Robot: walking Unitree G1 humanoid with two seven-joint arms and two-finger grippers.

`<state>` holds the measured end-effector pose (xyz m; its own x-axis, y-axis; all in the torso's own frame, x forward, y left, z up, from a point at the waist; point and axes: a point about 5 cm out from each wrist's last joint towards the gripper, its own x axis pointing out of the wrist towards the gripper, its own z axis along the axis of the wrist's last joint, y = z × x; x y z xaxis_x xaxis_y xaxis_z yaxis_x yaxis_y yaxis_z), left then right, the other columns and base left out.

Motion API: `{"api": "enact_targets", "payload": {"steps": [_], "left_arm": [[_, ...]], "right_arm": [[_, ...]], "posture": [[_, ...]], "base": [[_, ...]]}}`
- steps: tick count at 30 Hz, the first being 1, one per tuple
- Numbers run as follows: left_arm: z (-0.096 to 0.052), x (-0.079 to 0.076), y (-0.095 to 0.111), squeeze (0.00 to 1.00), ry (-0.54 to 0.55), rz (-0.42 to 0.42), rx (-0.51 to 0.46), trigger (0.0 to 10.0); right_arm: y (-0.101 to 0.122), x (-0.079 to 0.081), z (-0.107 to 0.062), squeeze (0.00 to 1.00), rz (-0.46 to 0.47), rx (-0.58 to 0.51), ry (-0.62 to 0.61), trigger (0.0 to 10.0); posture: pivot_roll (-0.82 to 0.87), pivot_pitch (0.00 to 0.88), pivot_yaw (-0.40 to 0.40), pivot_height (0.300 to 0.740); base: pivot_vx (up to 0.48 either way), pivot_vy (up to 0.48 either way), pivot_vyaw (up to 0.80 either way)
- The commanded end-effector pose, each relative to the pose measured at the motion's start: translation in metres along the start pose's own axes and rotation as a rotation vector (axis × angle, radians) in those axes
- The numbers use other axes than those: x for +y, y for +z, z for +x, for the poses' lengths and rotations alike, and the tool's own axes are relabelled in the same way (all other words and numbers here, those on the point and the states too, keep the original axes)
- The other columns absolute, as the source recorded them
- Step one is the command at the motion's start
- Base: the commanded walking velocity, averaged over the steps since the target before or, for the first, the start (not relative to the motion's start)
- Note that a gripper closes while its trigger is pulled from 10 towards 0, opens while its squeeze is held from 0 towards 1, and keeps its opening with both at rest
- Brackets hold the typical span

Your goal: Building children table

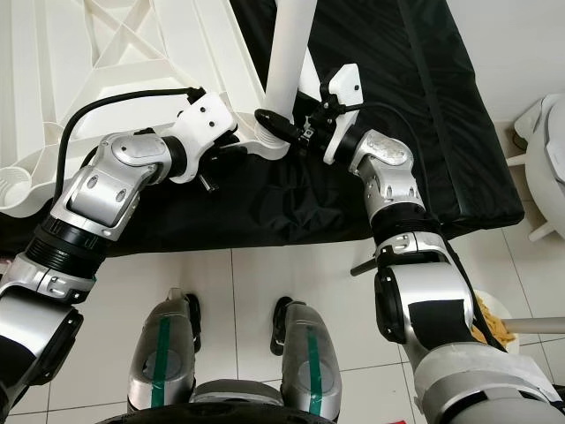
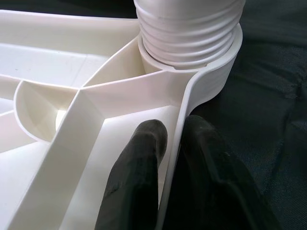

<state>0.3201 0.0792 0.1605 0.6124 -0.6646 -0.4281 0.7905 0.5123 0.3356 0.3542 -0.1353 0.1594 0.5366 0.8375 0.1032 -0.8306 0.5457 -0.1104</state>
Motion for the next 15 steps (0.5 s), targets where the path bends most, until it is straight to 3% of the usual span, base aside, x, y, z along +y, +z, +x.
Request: {"api": "enact_targets", "payload": {"steps": [1,2,3,15], "left_arm": [[-0.004,0.007,0.007,0.00,0.065,0.038,-0.023,10.0],[-0.004,0.007,0.007,0.00,0.064,0.037,-0.024,10.0],[-0.003,0.006,0.007,0.00,0.063,0.038,-0.024,10.0],[-0.003,0.003,0.006,0.00,0.055,0.035,-0.022,10.0]], "right_arm": [[0.000,-0.006,-0.008,0.00,0.015,-0.009,-0.032,0.0],[0.000,-0.006,-0.008,0.00,0.013,-0.006,-0.033,6.3],[0.000,-0.005,-0.008,0.00,0.014,-0.005,-0.035,10.0],[-0.009,0.010,-0.006,0.00,0.039,-0.022,-0.066,10.0]], "posture": [[0.05,0.062,-0.053,0.740],[0.05,0.061,-0.054,0.740],[0.05,0.061,-0.055,0.740],[0.05,0.073,-0.054,0.740]], "base": [[0.000,0.000,0.00],[0.000,0.000,0.00],[0.000,0.000,0.00],[0.000,0.000,0.00]]}}
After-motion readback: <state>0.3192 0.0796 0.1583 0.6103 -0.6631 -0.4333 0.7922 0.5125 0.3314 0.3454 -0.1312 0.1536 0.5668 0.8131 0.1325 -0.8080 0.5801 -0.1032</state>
